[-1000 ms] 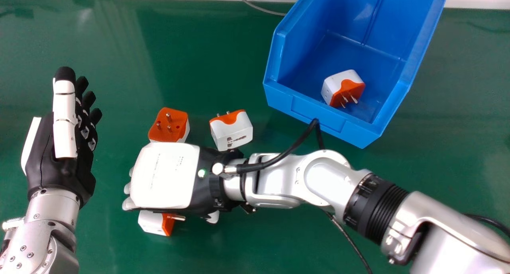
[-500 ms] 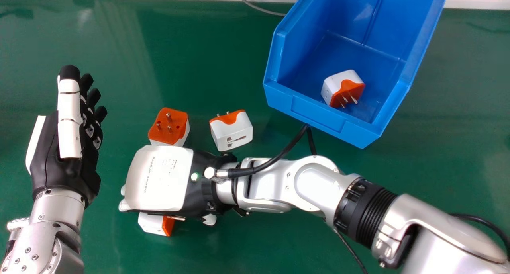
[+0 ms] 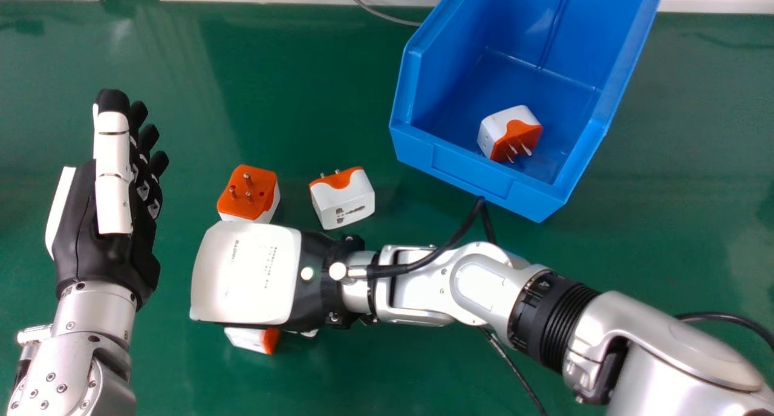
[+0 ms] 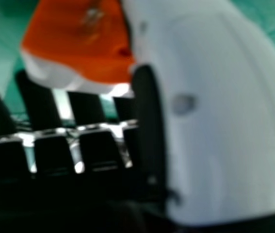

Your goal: Pick all objects and put in blue box

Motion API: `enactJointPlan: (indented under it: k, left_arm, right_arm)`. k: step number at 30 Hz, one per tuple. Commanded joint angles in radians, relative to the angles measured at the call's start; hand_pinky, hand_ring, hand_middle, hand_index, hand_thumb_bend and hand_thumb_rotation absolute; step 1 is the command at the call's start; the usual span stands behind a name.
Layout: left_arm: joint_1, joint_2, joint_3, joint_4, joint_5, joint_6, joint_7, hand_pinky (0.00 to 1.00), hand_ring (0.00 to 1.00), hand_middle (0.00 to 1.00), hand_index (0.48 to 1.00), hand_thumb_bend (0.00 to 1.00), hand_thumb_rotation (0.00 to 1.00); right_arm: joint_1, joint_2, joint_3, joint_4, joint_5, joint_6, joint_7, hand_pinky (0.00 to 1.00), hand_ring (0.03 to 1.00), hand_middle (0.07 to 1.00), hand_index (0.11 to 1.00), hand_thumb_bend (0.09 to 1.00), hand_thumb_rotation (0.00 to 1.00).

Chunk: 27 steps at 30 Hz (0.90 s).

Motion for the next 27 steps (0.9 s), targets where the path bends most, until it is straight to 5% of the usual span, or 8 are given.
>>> enactJointPlan:
  k: [1,12,19,27]
  left_arm:
    - [0.002,0.003,0.002,-0.017,0.005,-0.014,-0.003,1.0,1.0,1.0,1.0,0.57,1.0]
    - [0.001,0.007,0.0,-0.017,0.013,-0.008,-0.003,1.0,1.0,1.0,1.0,0.58,1.0]
    - [-0.009,0.006,0.01,-0.007,-0.003,-0.002,-0.01,1.0,1.0,1.0,1.0,0.57,1.0]
    - [-0.012,0.014,0.015,0.004,-0.004,-0.001,-0.01,1.0,1.0,1.0,1.0,0.56,1.0]
  right_arm:
    - [-0.027,0.011,0.009,0.016,-0.01,0.021,0.009,0.23,0.299,0.414,0.503,0.528,0.0]
    - [-0.038,0.022,0.007,0.025,0.023,0.013,0.066,0.24,0.311,0.434,0.501,0.529,0.0]
    - [0.0,0.003,-0.032,-0.037,0.079,0.025,0.143,0.28,0.347,0.447,0.499,0.53,0.0]
    - [0.086,-0.065,-0.129,-0.221,0.206,0.013,0.317,0.28,0.344,0.442,0.494,0.526,0.0]
